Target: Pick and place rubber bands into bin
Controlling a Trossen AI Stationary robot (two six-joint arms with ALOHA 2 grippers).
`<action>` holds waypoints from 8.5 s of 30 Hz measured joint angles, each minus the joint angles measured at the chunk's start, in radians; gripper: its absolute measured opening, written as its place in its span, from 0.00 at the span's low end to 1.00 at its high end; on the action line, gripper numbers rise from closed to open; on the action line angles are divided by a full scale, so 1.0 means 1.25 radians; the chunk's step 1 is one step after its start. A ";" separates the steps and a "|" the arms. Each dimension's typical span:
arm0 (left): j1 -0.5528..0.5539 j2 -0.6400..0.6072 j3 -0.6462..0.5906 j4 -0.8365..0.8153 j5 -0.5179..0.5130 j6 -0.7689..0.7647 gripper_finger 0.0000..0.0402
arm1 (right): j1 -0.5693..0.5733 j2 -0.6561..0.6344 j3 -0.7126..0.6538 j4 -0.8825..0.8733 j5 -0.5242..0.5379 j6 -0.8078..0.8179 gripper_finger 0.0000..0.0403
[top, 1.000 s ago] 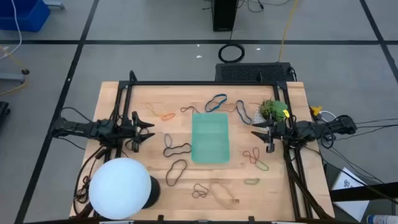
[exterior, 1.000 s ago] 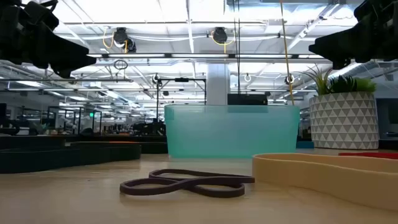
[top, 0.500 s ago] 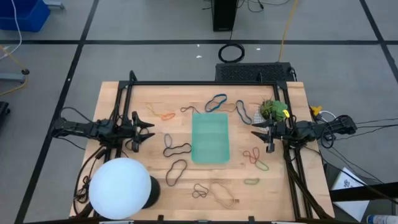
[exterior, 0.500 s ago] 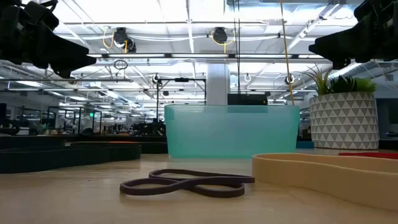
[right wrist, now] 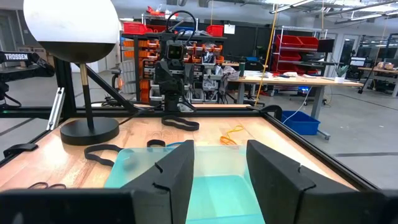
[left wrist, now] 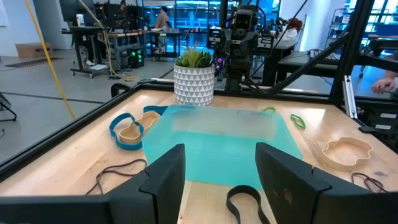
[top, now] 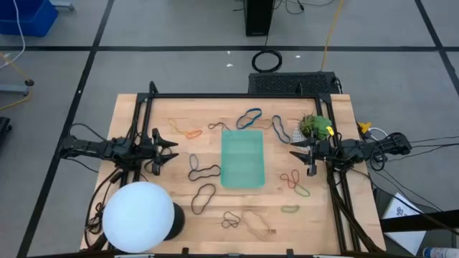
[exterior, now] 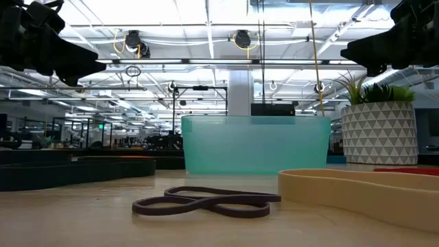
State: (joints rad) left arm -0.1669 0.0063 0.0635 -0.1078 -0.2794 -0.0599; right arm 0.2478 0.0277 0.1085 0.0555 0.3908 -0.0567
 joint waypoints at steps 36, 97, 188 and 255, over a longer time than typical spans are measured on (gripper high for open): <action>0.000 0.000 0.000 0.000 0.000 0.000 0.50 | 0.000 0.000 0.000 0.000 0.000 0.000 0.35; 0.000 0.000 0.000 0.000 0.000 0.000 0.50 | 0.000 0.000 0.000 0.000 0.000 0.000 0.35; 0.001 0.000 0.000 0.003 -0.023 0.004 0.50 | 0.000 0.000 0.000 0.000 0.000 -0.102 0.35; 0.277 0.766 0.451 -0.730 -0.028 -0.482 0.50 | 0.000 0.000 -0.062 0.163 0.001 -0.216 0.35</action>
State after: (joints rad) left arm 0.1789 0.9633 0.6278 -1.0204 -0.3142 -0.6624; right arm 0.2477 0.0277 0.0315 0.2596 0.3920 -0.3271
